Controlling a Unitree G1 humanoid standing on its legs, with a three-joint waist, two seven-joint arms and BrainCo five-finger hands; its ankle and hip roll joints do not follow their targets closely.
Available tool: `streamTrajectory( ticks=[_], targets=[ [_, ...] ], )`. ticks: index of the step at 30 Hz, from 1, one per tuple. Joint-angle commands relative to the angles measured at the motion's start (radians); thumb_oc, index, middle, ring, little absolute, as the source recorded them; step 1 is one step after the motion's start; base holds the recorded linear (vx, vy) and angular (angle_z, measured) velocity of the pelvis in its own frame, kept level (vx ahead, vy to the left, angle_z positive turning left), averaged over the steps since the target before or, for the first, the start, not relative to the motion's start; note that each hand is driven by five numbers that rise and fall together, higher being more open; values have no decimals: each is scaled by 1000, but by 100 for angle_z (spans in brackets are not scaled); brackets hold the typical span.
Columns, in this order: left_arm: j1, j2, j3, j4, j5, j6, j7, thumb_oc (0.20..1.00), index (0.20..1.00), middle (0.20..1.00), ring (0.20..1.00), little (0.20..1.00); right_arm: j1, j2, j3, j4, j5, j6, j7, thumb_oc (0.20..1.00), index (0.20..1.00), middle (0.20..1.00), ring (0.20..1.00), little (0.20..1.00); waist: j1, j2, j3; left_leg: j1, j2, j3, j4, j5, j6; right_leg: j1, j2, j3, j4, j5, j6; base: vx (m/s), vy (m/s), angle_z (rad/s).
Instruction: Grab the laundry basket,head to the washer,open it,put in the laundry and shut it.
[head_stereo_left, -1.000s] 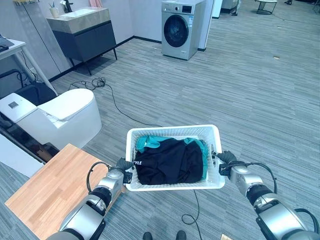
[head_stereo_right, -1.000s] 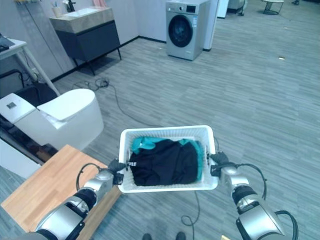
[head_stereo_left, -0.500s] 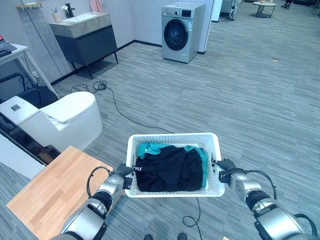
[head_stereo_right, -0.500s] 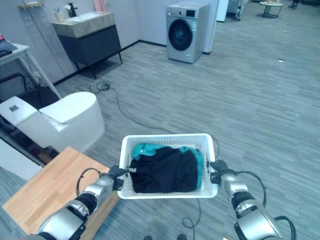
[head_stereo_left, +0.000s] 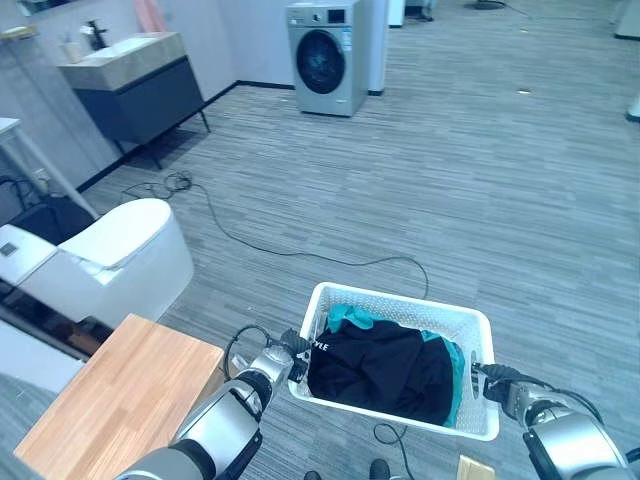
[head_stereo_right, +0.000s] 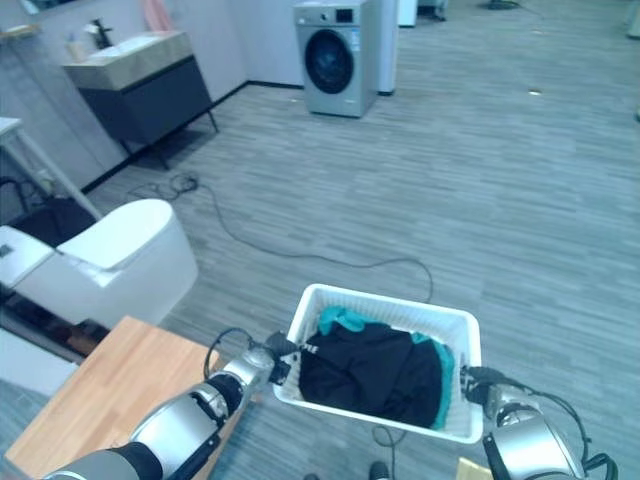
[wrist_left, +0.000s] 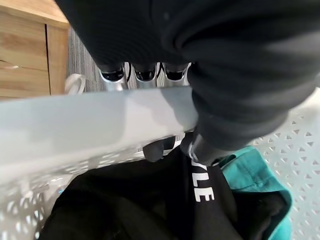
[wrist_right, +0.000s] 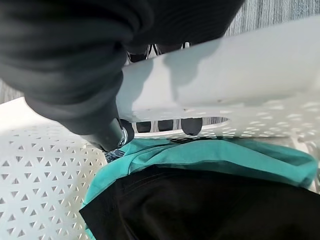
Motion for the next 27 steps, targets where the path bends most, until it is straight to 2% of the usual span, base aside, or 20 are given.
streamTrajectory(
  ticks=[1,4,7,18,27],
  targets=[
    [-156,27,-10,83,27,-69,-80,200,200,200,200,200,-120,-44,-35,91,59,-44,13,200,200,200,200,200,60,-53,-28,18,-10,32,36,-26,-11,23,-91,70,43,-22,152,62,-2,33],
    [-154,33,-15,80,31,-77,-78,200,200,200,200,200,-145,-44,-6,75,34,-48,23,200,200,200,200,200,69,-58,-42,27,-13,14,28,-24,-12,38,-91,55,41,-28,151,75,-11,28],
    [-206,60,43,55,-96,-94,-38,200,200,200,200,200,-219,-39,31,39,57,-71,4,200,200,200,200,200,80,-61,-51,32,-17,0,22,-21,-13,46,-91,42,39,-30,151,28,-12,18],
    [-227,110,60,115,-23,-84,-32,200,200,200,200,200,-312,33,126,-37,4,-91,2,200,200,200,200,200,76,-62,-50,38,-12,3,22,-21,-15,46,-85,45,40,-33,144,2,-3,2],
    [-219,132,68,109,-21,-88,-37,200,200,200,200,200,-317,33,125,-52,6,-95,3,200,200,200,200,200,75,-61,-49,35,-13,11,24,-26,-10,37,-91,53,41,-27,149,0,2,0]
  ],
)
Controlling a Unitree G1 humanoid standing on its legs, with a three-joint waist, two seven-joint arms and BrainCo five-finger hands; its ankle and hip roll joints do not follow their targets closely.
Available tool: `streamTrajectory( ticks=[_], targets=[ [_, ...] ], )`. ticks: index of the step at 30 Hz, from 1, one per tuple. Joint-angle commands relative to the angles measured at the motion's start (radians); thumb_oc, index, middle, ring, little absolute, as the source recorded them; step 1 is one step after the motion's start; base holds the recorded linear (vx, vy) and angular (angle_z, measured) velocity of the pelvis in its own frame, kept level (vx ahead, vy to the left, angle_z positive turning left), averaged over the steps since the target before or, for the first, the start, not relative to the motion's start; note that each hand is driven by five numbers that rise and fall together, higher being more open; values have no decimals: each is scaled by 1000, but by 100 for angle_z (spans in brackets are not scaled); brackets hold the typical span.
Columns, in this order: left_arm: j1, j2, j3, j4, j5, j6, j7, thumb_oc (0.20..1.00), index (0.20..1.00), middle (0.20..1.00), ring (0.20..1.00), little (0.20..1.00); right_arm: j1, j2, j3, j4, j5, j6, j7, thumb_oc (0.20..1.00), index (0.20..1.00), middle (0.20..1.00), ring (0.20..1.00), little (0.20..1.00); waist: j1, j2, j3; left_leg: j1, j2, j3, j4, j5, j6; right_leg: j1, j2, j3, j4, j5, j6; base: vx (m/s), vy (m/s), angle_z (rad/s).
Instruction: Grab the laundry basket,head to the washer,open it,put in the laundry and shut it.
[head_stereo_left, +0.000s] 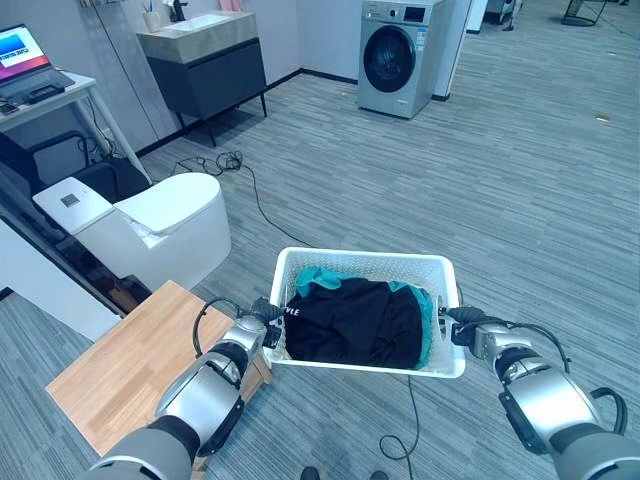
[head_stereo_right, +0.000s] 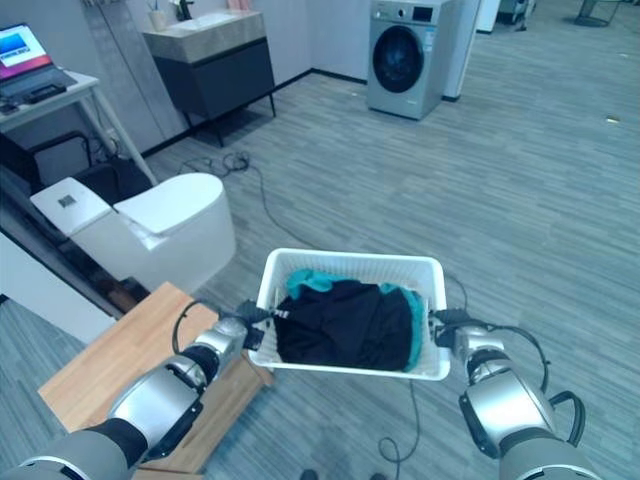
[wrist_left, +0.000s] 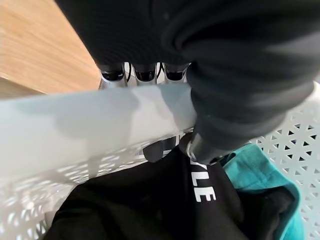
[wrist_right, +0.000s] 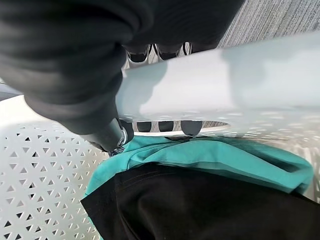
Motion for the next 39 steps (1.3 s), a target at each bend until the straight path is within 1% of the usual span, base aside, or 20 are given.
streamTrajectory(
  ticks=[1,5,7,9,11,15,18,20,22,24,28,30,32,39],
  targets=[
    [-92,9,-16,68,18,-65,-33,200,200,200,200,200,-87,-23,-5,4,30,-101,28,200,200,200,200,200,20,-27,-71,14,4,66,23,-33,-16,-5,-76,99,43,-8,138,0,0,0],
    [-91,18,-15,66,24,-66,-36,200,200,200,200,200,-104,-18,2,14,32,-103,26,200,200,200,200,200,19,-26,-62,3,5,73,33,-34,-16,-22,-80,110,55,-6,137,-21,33,-4],
    [-98,30,-30,78,59,-56,-57,200,200,200,200,200,-111,-6,10,64,21,-74,42,200,200,200,200,200,12,-27,-59,4,3,83,36,-39,-14,-23,-83,117,56,-4,137,13,28,-4],
    [-102,35,-43,79,78,-53,-63,200,200,200,200,200,-119,-10,16,64,12,-63,52,200,200,200,200,200,9,-29,-58,1,1,84,41,-41,-13,-27,-86,117,59,-2,138,19,13,-6],
    [-123,43,-58,81,86,-53,-59,200,200,200,200,200,-137,-20,22,49,37,-50,62,200,200,200,200,200,10,-32,-56,-4,-1,84,45,-42,-10,-33,-89,115,67,0,141,21,36,-7],
    [-145,45,-80,92,91,-51,-54,200,200,200,200,200,-161,-29,26,47,66,-44,68,200,200,200,200,200,17,-40,-60,-1,-6,86,39,-45,-8,-26,-91,110,65,0,146,23,34,-8],
    [-132,44,-76,87,93,-53,-50,200,200,200,200,200,-162,-31,17,35,98,-52,63,200,200,200,200,200,14,-47,-57,-7,-6,85,46,-49,-7,-33,-93,111,74,-4,147,-3,23,0],
    [-128,59,-91,84,135,-51,-57,200,200,200,200,200,-171,-30,29,20,101,-55,59,200,200,200,200,200,10,-52,-49,-11,-7,90,49,-53,-6,-43,-97,116,86,-7,144,-18,33,1],
    [-122,76,-76,97,130,-51,-55,200,200,200,200,200,-185,-21,35,-6,114,-55,60,200,200,200,200,200,0,-53,-38,-10,-9,93,45,-50,-4,-52,-98,119,96,-11,143,-1,18,0],
    [-125,80,-77,98,130,-50,-58,200,200,200,200,200,-192,-18,44,-19,106,-55,58,200,200,200,200,200,-1,-52,-38,-7,-11,97,32,-47,-2,-54,-99,122,95,-8,145,8,13,-2],
    [-134,76,-86,102,125,-45,-61,200,200,200,200,200,-203,-12,44,-19,122,-53,54,200,200,200,200,200,1,-49,-40,-2,-12,101,14,-40,-1,-53,-101,123,86,-2,149,8,8,0],
    [-147,78,-103,113,157,-35,-52,200,200,200,200,200,-207,3,43,-34,151,-53,54,200,200,200,200,200,-3,-47,-40,-7,-14,99,12,-36,-3,-55,-102,119,84,-1,150,0,0,0],
    [-137,82,-98,110,157,-40,-48,200,200,200,200,200,-202,10,54,-75,160,-58,61,200,200,200,200,200,-6,-48,-40,-8,-15,97,12,-36,-1,-61,-104,117,89,-3,150,0,0,0],
    [-126,69,-113,110,165,-38,-61,200,200,200,200,200,-196,13,64,-103,169,-60,67,200,200,200,200,200,-12,-47,-45,5,-17,101,7,-43,2,-56,-105,119,98,-8,151,5,2,0]
  ],
)
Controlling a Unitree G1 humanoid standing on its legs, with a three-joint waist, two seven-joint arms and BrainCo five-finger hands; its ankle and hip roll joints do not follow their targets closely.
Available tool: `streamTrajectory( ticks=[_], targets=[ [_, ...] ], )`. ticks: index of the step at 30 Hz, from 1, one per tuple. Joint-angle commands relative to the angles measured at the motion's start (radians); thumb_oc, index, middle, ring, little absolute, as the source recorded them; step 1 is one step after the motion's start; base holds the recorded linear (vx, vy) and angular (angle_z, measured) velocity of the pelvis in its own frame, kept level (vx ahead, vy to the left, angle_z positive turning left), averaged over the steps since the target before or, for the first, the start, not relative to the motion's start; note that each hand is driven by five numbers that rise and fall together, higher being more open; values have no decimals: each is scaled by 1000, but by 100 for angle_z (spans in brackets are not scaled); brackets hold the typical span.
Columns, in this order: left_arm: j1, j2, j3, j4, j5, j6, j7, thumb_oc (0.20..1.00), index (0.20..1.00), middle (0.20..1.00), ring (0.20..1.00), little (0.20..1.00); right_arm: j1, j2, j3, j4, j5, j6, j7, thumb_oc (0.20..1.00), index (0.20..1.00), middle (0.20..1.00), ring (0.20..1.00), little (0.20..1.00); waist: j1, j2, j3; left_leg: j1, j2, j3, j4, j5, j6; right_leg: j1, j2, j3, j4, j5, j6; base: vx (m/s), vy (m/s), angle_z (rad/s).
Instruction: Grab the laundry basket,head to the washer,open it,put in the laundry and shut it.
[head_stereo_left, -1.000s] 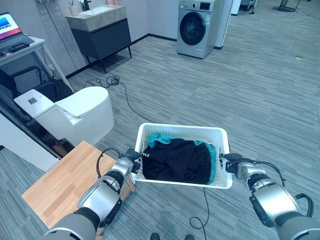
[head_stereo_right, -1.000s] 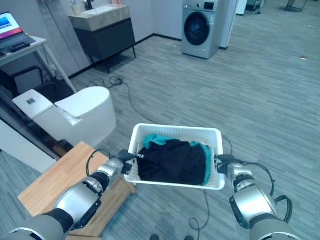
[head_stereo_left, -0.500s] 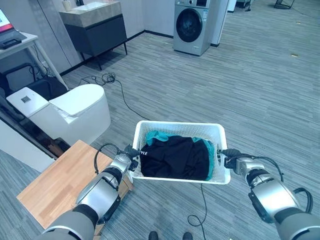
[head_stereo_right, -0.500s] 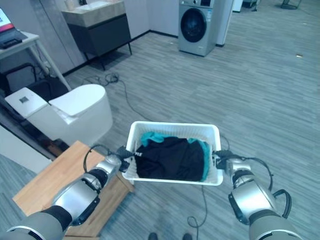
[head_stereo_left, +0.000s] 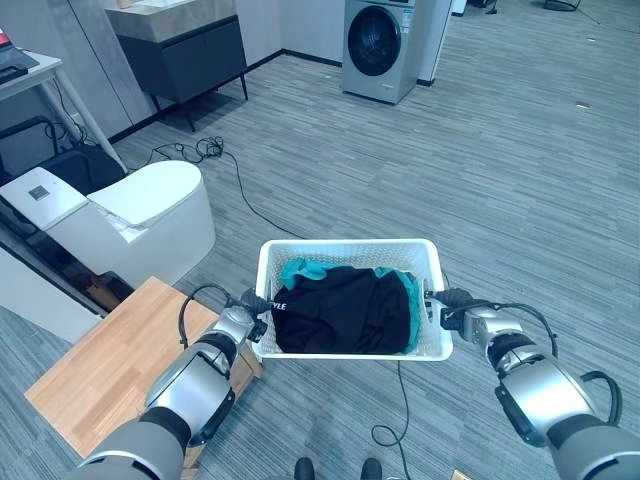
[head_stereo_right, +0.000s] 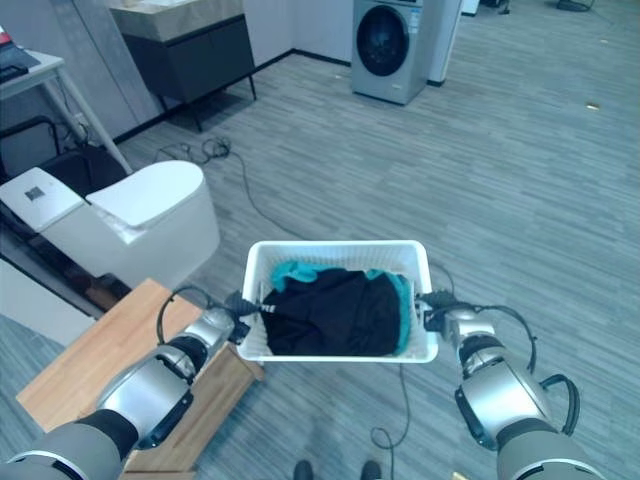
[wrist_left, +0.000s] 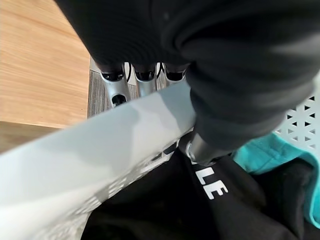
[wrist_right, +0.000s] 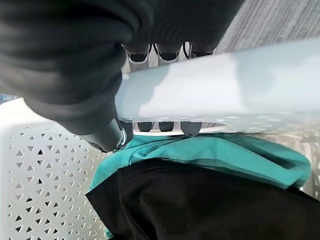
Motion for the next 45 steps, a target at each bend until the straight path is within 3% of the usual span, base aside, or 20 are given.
streamTrajectory(
  ticks=[1,20,27,37,42,44,45],
  targets=[
    [-81,2,-61,79,40,-35,-15,200,200,200,200,200,-145,7,-24,-24,125,-75,51,200,200,200,200,200,3,-19,-62,27,-12,67,8,-38,-7,-11,-98,86,79,-6,147,0,0,0],
    [-27,39,-8,52,38,-49,-22,200,200,200,200,200,-143,102,14,-54,68,-104,13,200,200,200,200,200,-11,-27,-24,15,-16,87,52,-61,4,-77,-115,127,193,-28,141,11,19,-4],
    [-18,22,-11,13,47,-51,-10,200,200,200,200,200,-148,111,18,-139,66,-110,-22,200,200,200,200,200,-21,-34,-33,17,-33,80,83,-86,12,-82,-128,139,232,-35,134,77,16,1],
    [-23,-40,-54,-19,44,-53,-11,200,200,200,200,200,-109,98,-1,-159,63,-101,-25,200,200,200,200,200,-1,-37,-41,-2,-60,36,119,-111,30,-89,-146,134,296,-31,131,38,19,10],
    [-26,-33,-54,-32,33,-54,-14,200,200,200,200,200,-103,103,-6,-172,73,-107,-29,200,200,200,200,200,2,-35,-22,-2,-56,41,161,-144,37,-144,-130,121,415,-67,123,43,41,11],
    [-36,-22,-51,-35,29,-53,-18,200,200,200,200,200,-96,89,-7,-185,70,-107,-31,200,200,200,200,200,-16,-42,-3,-4,-66,27,221,-170,28,-202,-73,127,450,-74,120,95,3,4],
    [-36,-22,-50,-35,29,-53,-18,200,200,200,200,200,-96,88,-7,-186,70,-107,-31,200,200,200,200,200,-16,-42,-2,-5,-66,27,224,-173,28,-202,-73,127,454,-76,119,116,6,11]
  ],
)
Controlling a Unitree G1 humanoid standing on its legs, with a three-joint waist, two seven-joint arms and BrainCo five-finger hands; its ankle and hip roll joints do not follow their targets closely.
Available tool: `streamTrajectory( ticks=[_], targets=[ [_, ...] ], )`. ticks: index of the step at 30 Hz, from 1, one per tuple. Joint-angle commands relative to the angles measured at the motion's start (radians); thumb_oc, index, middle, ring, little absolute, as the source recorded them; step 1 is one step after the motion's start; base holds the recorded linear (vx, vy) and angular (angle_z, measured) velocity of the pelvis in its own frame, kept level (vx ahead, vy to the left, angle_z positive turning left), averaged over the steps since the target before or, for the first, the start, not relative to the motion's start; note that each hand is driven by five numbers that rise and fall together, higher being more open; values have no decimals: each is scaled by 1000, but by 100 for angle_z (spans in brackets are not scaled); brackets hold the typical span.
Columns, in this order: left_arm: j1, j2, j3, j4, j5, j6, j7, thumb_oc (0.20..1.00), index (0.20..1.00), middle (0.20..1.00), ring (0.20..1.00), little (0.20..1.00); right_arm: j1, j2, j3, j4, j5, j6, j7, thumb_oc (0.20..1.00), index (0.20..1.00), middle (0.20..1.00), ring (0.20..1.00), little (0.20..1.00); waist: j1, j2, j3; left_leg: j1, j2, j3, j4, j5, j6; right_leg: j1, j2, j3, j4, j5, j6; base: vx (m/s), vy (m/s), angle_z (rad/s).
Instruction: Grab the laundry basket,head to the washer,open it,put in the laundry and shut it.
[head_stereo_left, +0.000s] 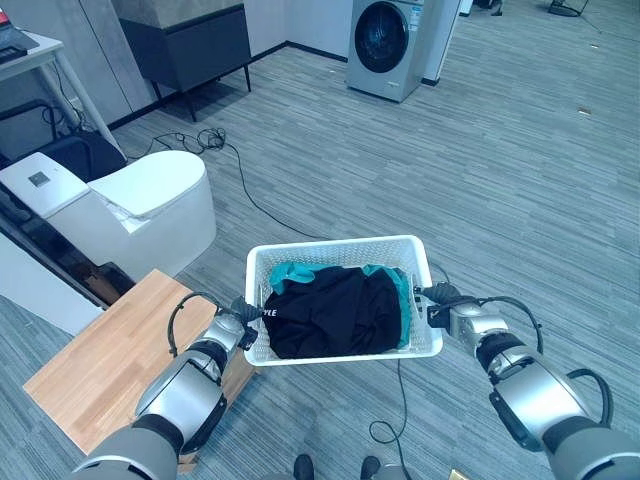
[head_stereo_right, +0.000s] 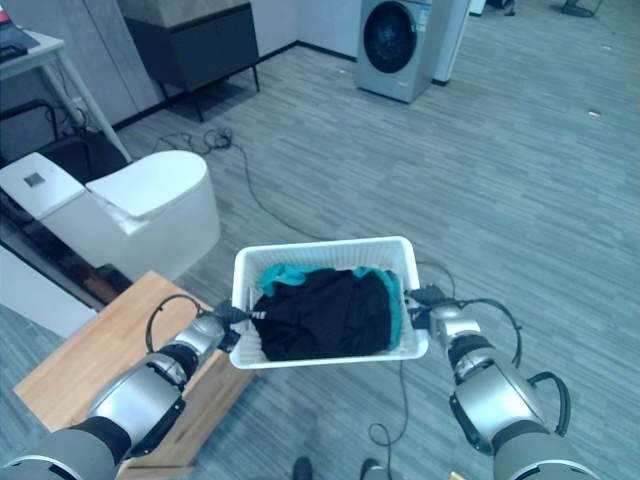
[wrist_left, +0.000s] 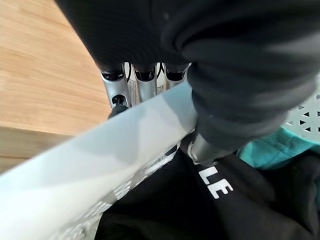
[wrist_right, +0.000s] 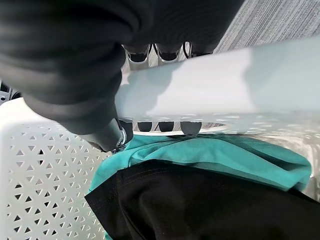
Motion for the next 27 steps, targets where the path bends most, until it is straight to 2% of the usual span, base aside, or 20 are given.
streamTrajectory(
  ticks=[1,2,3,5,6,7,11,13,14,15,16,17,19,20,22,23,24,25,26,27],
  targets=[
    [-90,-33,-46,-17,9,-50,-23,200,200,200,200,200,-122,54,-63,-93,69,-106,60,200,200,200,200,200,-2,-29,-14,24,-40,91,171,-158,-20,-42,-27,-4,-45,80,71,86,4,24],
    [-90,-33,-46,-17,9,-50,-23,200,200,200,200,200,-122,54,-63,-93,69,-106,60,200,200,200,200,200,-4,-28,-13,25,-39,89,171,-159,-20,-40,-26,-5,-46,80,71,190,-31,9],
    [-98,-31,-38,-9,3,-49,-23,200,200,200,200,200,-129,54,-60,-76,68,-108,60,200,200,200,200,200,-10,-27,-8,49,-39,90,157,-167,-27,-76,-33,-41,-105,117,70,171,-60,-11],
    [-98,-27,-29,-5,2,-51,-27,200,200,200,200,200,-134,56,-57,-72,67,-109,58,200,200,200,200,200,-30,-33,-3,83,-44,80,146,-171,-41,-122,-30,-44,-189,167,80,196,-72,-28],
    [-98,-26,-29,-5,2,-51,-27,200,200,200,200,200,-134,56,-56,-72,67,-109,58,200,200,200,200,200,-31,-30,-2,86,-42,79,145,-172,-42,-118,-28,-46,-193,169,79,276,-122,-3],
    [-105,-21,-22,0,7,-53,-28,200,200,200,200,200,-140,56,-55,-73,69,-110,56,200,200,200,200,200,-54,-36,2,123,-39,70,131,-184,-58,-156,-39,-43,-290,217,99,282,-119,9],
    [-101,-21,-6,7,16,-53,-29,200,200,200,200,200,-124,27,-46,-108,58,-101,56,200,200,200,200,200,-111,-36,-1,192,-24,45,127,-203,-83,-187,-26,38,-326,264,110,338,-144,10],
    [-94,-52,-4,14,23,-54,-28,200,200,200,200,200,-98,-7,-40,-122,59,-97,61,200,200,200,200,200,-142,-36,-13,190,-16,21,208,-187,-112,-157,8,86,-314,270,82,410,-262,70],
    [-83,-71,6,19,26,-55,-29,200,200,200,200,200,-78,-24,-42,-138,72,-98,65,200,200,200,200,200,-169,-33,-29,158,6,-8,362,-76,-168,-120,50,100,-302,253,46,563,-445,107],
    [-68,-72,6,22,27,-55,-36,200,200,200,200,200,-51,-40,-49,-157,77,-100,67,200,200,200,200,200,-176,-45,-29,68,17,-22,564,81,-223,-65,60,96,-299,217,2,431,-361,96],
    [-68,-72,6,22,27,-55,-36,200,200,200,200,200,-51,-40,-49,-157,77,-100,67,200,200,200,200,200,-178,-43,-29,64,19,-24,571,78,-224,-66,61,94,-298,217,1,414,-426,40],
    [-63,-67,11,19,25,-50,-35,200,200,200,200,200,-39,-49,-44,-168,72,-105,60,200,200,200,200,200,-165,-73,-17,-30,37,-1,774,148,-237,-2,60,89,-314,180,-38,293,-348,2],
    [-61,-77,10,8,16,-53,-35,200,200,200,200,200,-35,-44,-34,-169,69,-106,54,200,200,200,200,200,-148,-101,-6,-107,54,46,927,142,-219,45,65,84,-326,156,-64,361,-394,-11],
    [-64,-80,8,10,15,-51,-38,200,200,200,200,200,-33,-44,-38,-165,71,-102,50,200,200,200,200,200,-136,-94,2,-146,63,48,925,121,-211,75,81,90,-342,148,-68,318,-236,-6],
    [-61,-83,2,13,10,-49,-41,200,200,200,200,200,-30,-29,-32,-160,64,-102,46,200,200,200,200,200,-120,-102,1,-229,35,55,853,101,-190,108,82,99,-359,132,-68,242,-107,-9],
    [-61,-83,2,12,10,-49,-41,200,200,200,200,200,-30,-29,-32,-160,63,-102,46,200,200,200,200,200,-120,-99,3,-228,39,54,857,97,-190,110,86,99,-359,131,-68,333,-102,-5],
    [-52,-75,0,5,6,-51,-44,200,200,200,200,200,-12,-13,-30,-183,49,-109,43,200,200,200,200,200,-91,-97,8,-294,35,78,692,70,-161,157,106,115,-365,105,-61,358,-82,-19],
    [-49,-69,-1,3,2,-54,-41,200,200,200,200,200,-9,-9,-28,-188,41,-115,40,200,200,200,200,200,-84,-94,9,-324,41,88,604,75,-151,166,116,119,-364,93,-60,672,-61,-36],
    [-41,-64,-13,-12,0,-57,-38,200,200,200,200,200,4,5,-21,-203,33,-130,34,200,200,200,200,200,-45,-73,30,-367,82,84,309,142,-143,235,150,151,-371,58,-51,630,27,-36],
    [-39,-60,-17,-18,0,-59,-39,200,200,200,200,200,7,8,-18,-210,29,-135,36,200,200,200,200,200,-31,-67,33,-364,96,73,171,179,-149,275,156,161,-378,37,-45,511,47,-29]
  ],
)
